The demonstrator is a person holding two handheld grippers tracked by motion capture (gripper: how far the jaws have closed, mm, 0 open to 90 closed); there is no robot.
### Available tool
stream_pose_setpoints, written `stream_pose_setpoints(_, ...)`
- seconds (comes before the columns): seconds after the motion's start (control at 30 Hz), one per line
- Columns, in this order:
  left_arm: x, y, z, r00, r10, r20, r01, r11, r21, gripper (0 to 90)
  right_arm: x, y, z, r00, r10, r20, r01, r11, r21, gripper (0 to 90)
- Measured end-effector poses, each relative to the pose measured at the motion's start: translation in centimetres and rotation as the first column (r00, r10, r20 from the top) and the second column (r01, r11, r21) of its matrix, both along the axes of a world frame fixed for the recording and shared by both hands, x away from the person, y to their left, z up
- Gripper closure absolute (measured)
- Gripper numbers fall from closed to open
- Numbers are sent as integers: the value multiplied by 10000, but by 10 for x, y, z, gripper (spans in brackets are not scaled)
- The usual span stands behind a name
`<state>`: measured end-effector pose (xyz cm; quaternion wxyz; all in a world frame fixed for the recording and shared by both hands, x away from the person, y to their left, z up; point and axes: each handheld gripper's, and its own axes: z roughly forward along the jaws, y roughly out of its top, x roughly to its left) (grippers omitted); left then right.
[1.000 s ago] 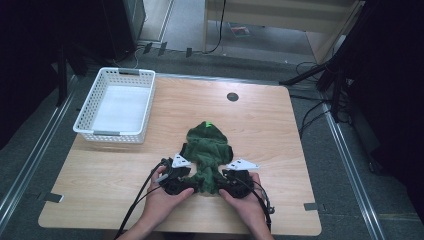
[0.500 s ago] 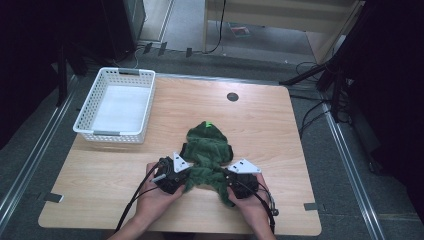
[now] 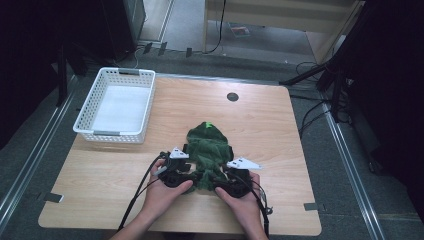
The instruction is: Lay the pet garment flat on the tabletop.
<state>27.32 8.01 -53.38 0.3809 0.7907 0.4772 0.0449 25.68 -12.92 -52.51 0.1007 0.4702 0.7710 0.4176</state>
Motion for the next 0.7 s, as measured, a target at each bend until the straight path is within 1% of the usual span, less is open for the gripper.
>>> stream_pose_setpoints(0.03, 0, -2, -1, 9999, 76, 106, -78, 9998, 194, 448, 0, 6, -3, 10000, 73, -36, -74, 9998, -208, 352)
stream_pose_setpoints(0.07, -1, -2, -2, 9997, 105, 218, -113, 9993, 369, 474, -1, 11, -5, 10000, 32, 59, -29, 9981, -614, 346)
stream_pose_setpoints(0.1, -1, -2, -2, 9994, 108, 340, -125, 9988, 476, 522, -2, 15, -8, 9999, -78, 153, 94, 9941, -1083, 330)
stream_pose_setpoints(0.13, -1, -1, -1, 9988, 195, 449, -217, 9985, 498, 549, -2, 18, -11, 9997, -139, 188, 166, 9882, -1522, 297)
stream_pose_setpoints(0.17, 0, 0, 0, 9986, 312, 429, -326, 9990, 315, 561, -1, 20, -13, 9994, -277, 192, 309, 9798, -1974, 250)
stream_pose_setpoints(0.2, 1, 2, 0, 9984, 404, 389, -407, 9992, 62, 563, -1, 21, -16, 9990, -408, 182, 439, 9734, -2249, 205)
stream_pose_setpoints(0.23, 2, 3, 1, 9981, 472, 403, -468, 9988, -111, 564, 0, 20, -17, 9985, -531, 154, 552, 9709, -2328, 182)
stream_pose_setpoints(0.27, 2, 3, 2, 9981, 463, 406, -459, 9989, -119, 568, 1, 19, -17, 9984, -549, 125, 563, 9701, -2362, 173)
stream_pose_setpoints(0.3, 3, 2, 1, 9984, 378, 410, -378, 9993, -10, 576, 2, 19, -17, 9984, -568, 12, 555, 9704, -2350, 169)
stream_pose_setpoints(0.33, 3, -1, -1, 9991, 201, 363, -212, 9993, 305, 583, 3, 18, -18, 9988, -498, 12, 486, 9701, -2376, 168)
stream_pose_setpoints(0.37, 3, -4, -2, 9991, -8, 426, -20, 9979, 642, 596, 3, 18, -18, 9990, -453, 21, 444, 9693, -2419, 161)
stream_pose_setpoints(0.4, 3, -6, -3, 9986, -161, 513, 119, 9965, 823, 624, 3, 18, -18, 9990, -446, 37, 442, 9683, -2459, 157)
stream_pose_setpoints(0.43, 3, -6, -2, 9984, -246, 508, 207, 9969, 765, 687, 4, 19, -18, 9990, -447, 66, 449, 9675, -2489, 156)
stream_pose_setpoints(0.47, 3, -5, 0, 9985, -236, 496, 210, 9983, 538, 762, 3, 19, -19, 9989, -465, 89, 473, 9666, -2520, 156)
stream_pose_setpoints(0.5, 3, -3, 3, 9982, -192, 571, 173, 9993, 345, 822, 3, 20, -19, 9989, -464, 102, 475, 9661, -2538, 156)
stream_pose_setpoints(0.53, 3, -2, 6, 9975, -141, 697, 132, 9998, 123, 859, 3, 20, -19, 9989, -450, 109, 463, 9658, -2549, 156)
stream_pose_setpoints(0.6, 2, 3, 15, 9962, -101, 861, 113, 9998, -136, 877, 3, 20, -19, 9990, -424, 153, 449, 9651, -2582, 156)
stream_pose_setpoints(0.63, 3, 7, 20, 9963, -115, 848, 145, 9993, -353, 880, 3, 20, -19, 9990, -429, 149, 453, 9647, -2593, 157)
stream_pose_setpoints(0.67, 3, 9, 22, 9969, -86, 777, 131, 9983, -575, 881, 3, 20, -19, 9990, -430, 139, 452, 9643, -2609, 157)
stream_pose_setpoints(0.7, 4, 13, 24, 9981, -189, 578, 242, 9956, -911, 882, 3, 21, -19, 9990, -438, 125, 455, 9642, -2611, 157)
